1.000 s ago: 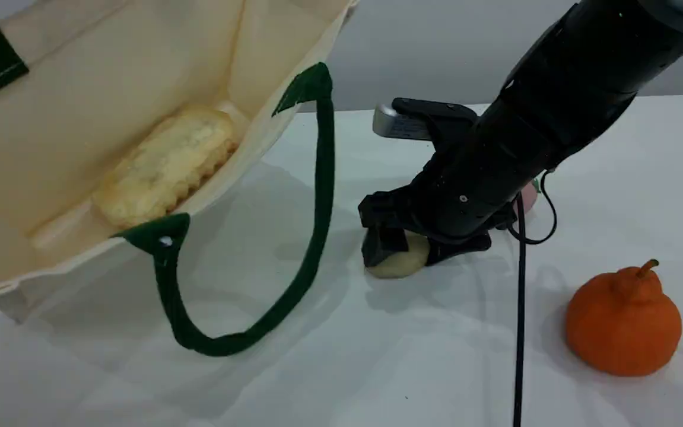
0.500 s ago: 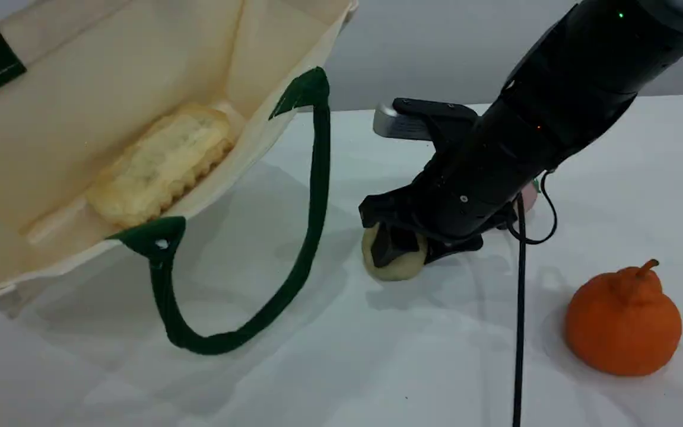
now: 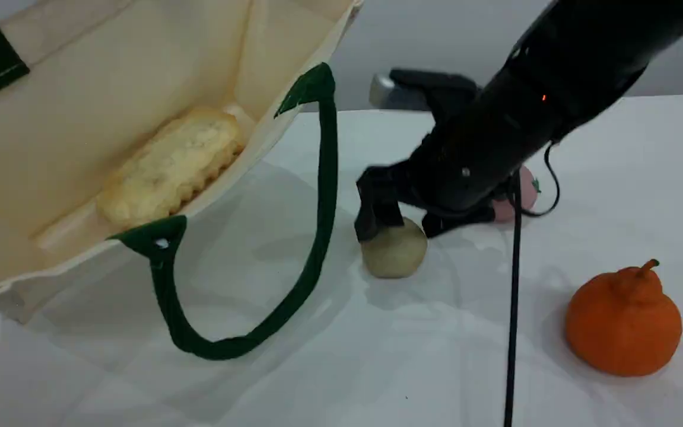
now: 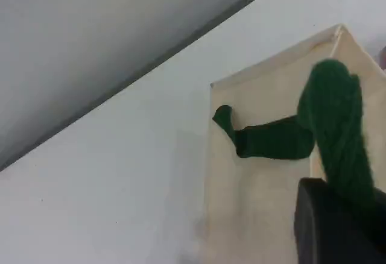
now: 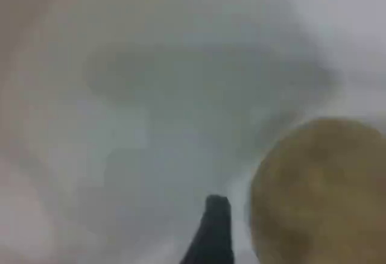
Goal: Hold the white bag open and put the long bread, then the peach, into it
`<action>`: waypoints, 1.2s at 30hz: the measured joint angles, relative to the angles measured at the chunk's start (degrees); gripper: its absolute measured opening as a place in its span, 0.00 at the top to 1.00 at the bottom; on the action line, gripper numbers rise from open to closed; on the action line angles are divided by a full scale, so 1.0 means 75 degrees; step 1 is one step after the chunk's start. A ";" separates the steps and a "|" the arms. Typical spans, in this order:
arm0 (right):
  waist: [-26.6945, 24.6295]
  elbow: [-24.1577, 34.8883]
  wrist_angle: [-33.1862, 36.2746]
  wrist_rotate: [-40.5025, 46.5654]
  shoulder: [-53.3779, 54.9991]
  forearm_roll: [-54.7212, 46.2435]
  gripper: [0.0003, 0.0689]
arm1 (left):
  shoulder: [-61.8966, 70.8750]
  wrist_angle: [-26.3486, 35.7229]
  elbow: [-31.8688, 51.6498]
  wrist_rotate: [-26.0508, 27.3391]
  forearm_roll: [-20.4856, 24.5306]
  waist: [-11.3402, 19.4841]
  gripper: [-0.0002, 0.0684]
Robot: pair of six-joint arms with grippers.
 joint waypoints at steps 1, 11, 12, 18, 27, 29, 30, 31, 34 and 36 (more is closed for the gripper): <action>0.0000 0.0000 0.0000 0.0000 -0.0088 -0.0098 0.08 | 0.0000 0.0000 0.0000 0.0000 0.0000 0.0000 0.87; -0.0814 0.0000 0.0080 0.0031 -0.0275 -0.0380 0.11 | 0.0000 0.0000 0.0000 0.0000 0.0000 0.0000 0.87; -0.0949 0.0000 0.0107 0.0031 -0.0275 -0.0390 0.12 | 0.0000 0.0000 0.0000 0.0000 0.0000 0.0000 0.87; -0.1764 0.0000 0.0242 0.0032 -0.0275 -0.0528 0.13 | 0.0000 0.0000 0.0000 0.0018 0.0000 0.0000 0.87; -0.2503 -0.0007 0.0193 0.0007 -0.0282 -0.0831 0.14 | 0.0000 0.0000 0.0000 0.0018 0.0000 0.0000 0.87; -0.2531 -0.0007 0.0193 0.0007 -0.0282 -0.0905 0.14 | 0.0000 0.0000 0.0000 0.0018 0.0000 0.0000 0.87; -0.2531 -0.0007 0.0159 0.0007 -0.0275 -0.0924 0.14 | 0.0000 0.0000 0.0000 0.0018 0.0000 0.0000 0.87; -0.2531 -0.0007 0.0110 0.0007 -0.0275 -0.0925 0.14 | 0.0000 0.0000 0.0000 0.0018 0.0000 0.0000 0.87; -0.2531 -0.0007 -0.0043 0.0007 -0.0260 -0.0925 0.14 | 0.0000 0.0000 0.0000 0.0018 0.0000 0.0000 0.87; -0.2531 -0.0007 -0.0175 0.0007 -0.0225 -0.0925 0.14 | 0.0000 0.0000 0.0000 0.0020 0.0000 0.0000 0.87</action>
